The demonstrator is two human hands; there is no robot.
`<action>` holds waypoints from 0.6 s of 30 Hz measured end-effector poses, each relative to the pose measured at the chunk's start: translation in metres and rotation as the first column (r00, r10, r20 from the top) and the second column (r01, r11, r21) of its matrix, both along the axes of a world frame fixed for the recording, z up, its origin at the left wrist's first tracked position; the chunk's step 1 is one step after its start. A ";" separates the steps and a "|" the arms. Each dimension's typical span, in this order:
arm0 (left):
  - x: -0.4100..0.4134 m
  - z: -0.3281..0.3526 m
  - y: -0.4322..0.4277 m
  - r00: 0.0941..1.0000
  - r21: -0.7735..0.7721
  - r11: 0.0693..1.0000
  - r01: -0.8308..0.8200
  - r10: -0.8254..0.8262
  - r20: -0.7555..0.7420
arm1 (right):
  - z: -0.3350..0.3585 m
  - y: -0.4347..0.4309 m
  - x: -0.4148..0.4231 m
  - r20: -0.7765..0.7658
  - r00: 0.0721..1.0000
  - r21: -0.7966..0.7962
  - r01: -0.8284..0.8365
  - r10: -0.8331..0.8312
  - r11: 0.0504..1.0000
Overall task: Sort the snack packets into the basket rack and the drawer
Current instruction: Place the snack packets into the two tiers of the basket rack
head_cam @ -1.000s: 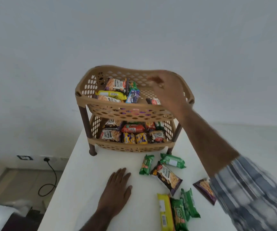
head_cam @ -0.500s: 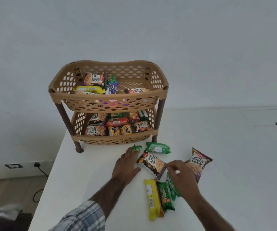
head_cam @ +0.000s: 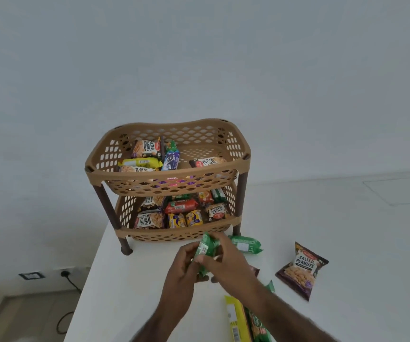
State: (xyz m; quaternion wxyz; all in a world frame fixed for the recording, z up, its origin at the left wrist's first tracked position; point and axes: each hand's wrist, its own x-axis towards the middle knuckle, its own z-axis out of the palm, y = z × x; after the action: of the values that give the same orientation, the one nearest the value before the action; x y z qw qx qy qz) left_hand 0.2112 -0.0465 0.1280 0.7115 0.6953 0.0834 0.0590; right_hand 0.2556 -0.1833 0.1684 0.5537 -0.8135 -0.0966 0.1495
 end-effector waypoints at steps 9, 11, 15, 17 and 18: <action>0.002 -0.033 0.035 0.991 0.364 0.922 -0.134 0.122 0.056 | 0.148 0.028 0.041 0.289 0.956 0.076 -0.073 0.048 0.994; 0.000 -0.080 0.057 0.996 0.666 0.742 -0.081 0.081 0.031 | 0.184 0.037 0.076 0.403 0.915 0.016 -0.005 -0.001 1.000; 0.008 -0.151 0.094 0.998 0.892 0.447 -0.063 0.012 0.065 | 0.209 0.069 0.176 0.352 0.936 -0.156 0.081 -0.021 0.984; 0.010 -0.156 0.092 0.996 0.909 0.410 -0.074 -0.016 0.088 | 0.201 0.088 0.217 0.309 0.951 -0.328 0.114 -0.007 0.938; 0.010 -0.154 0.090 0.996 0.911 0.406 -0.071 -0.024 0.089 | 0.196 0.098 0.233 0.312 0.950 -0.422 0.125 0.014 0.898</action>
State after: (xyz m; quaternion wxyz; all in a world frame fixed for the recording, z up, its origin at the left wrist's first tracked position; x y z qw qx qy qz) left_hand 0.2216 0.0437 -0.0258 0.2196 0.9660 0.0163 0.1353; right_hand 0.4883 -0.0853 0.3641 0.3396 -0.9323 -0.1220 0.0229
